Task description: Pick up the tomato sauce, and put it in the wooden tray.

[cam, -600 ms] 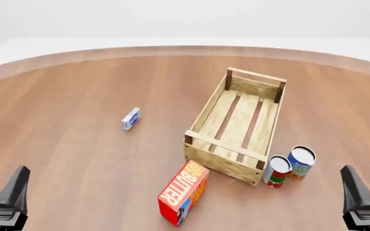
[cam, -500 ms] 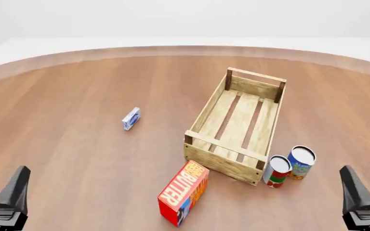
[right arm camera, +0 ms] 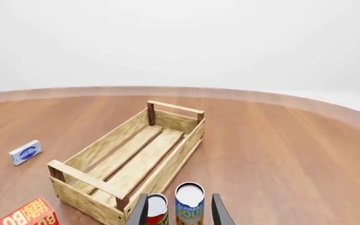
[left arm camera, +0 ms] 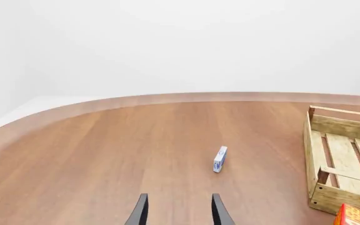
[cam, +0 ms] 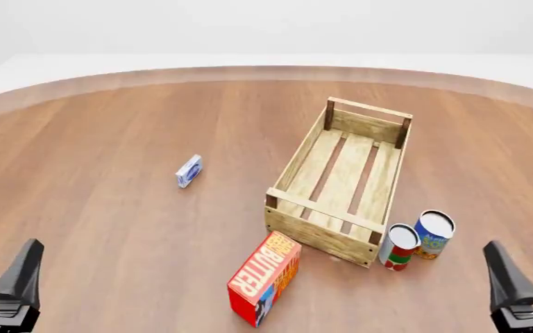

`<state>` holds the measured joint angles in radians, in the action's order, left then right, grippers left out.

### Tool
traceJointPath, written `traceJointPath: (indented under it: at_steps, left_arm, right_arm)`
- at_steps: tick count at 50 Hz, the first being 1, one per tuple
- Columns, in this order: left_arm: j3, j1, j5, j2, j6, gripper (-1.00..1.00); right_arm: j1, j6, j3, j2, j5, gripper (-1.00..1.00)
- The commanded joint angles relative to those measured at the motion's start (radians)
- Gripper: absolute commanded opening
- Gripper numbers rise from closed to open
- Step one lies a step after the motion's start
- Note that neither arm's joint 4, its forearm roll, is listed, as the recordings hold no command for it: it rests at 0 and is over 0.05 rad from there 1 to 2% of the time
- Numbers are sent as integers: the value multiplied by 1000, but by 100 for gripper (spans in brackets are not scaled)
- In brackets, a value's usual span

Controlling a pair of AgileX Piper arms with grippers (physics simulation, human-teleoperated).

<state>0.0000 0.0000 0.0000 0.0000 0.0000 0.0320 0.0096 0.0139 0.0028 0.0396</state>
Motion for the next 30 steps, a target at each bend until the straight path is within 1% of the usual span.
traceJointPath:
  at_steps: [1, 11, 26, 30]
  left_arm:
    - [0, 0, 0, 0, 0, 100]
    - [0, 0, 0, 0, 0, 100]
    - [0, 0, 0, 0, 0, 100]
    - [0, 0, 0, 0, 0, 100]
  right_arm:
    - [33, 5, 6, 2, 34, 100]
    - [37, -2, 15, 26, 49, 100]
    - [60, 4, 14, 141, -6, 100]
    - [71, 4, 13, 183, -33, 100]
